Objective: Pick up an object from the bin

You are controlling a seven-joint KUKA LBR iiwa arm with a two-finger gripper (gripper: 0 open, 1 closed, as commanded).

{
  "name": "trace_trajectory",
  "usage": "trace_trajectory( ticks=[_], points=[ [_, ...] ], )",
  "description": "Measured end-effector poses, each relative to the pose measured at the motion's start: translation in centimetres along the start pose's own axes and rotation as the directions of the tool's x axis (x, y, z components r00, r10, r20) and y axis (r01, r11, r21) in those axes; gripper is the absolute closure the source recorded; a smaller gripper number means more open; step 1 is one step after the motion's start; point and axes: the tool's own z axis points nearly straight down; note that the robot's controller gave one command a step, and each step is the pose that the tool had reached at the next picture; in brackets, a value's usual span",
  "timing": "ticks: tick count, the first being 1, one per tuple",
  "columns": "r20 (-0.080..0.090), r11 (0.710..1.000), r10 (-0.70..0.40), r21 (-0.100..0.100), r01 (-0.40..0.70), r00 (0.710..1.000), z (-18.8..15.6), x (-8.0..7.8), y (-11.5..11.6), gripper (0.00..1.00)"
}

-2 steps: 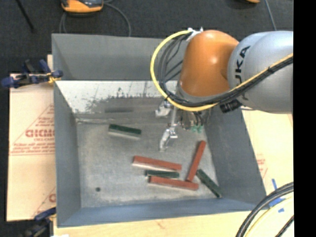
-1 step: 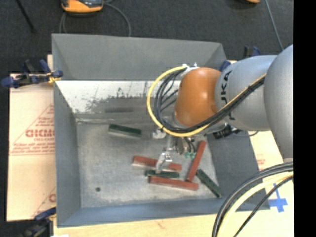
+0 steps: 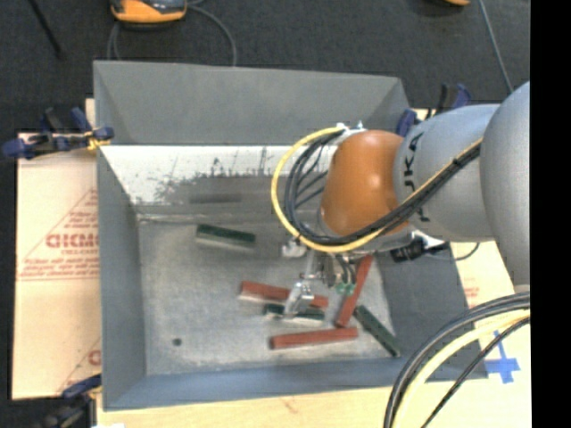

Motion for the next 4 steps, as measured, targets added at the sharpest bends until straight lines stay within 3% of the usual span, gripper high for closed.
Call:
trace_trajectory(
  ticks=[1,2,3,4],
  points=[
    [0.004,0.999,0.040,0.000,-0.040,0.999,-2.1,0.1,-0.2,0.00],
    [0.003,0.935,0.355,0.000,-0.355,0.935,0.6,-1.1,-0.4,0.00],
    [0.012,0.989,0.150,-0.011,-0.150,0.989,1.3,0.2,0.5,1.00],
    [0.012,0.989,0.151,-0.012,-0.150,0.989,1.3,0.2,0.5,1.00]
  ],
)
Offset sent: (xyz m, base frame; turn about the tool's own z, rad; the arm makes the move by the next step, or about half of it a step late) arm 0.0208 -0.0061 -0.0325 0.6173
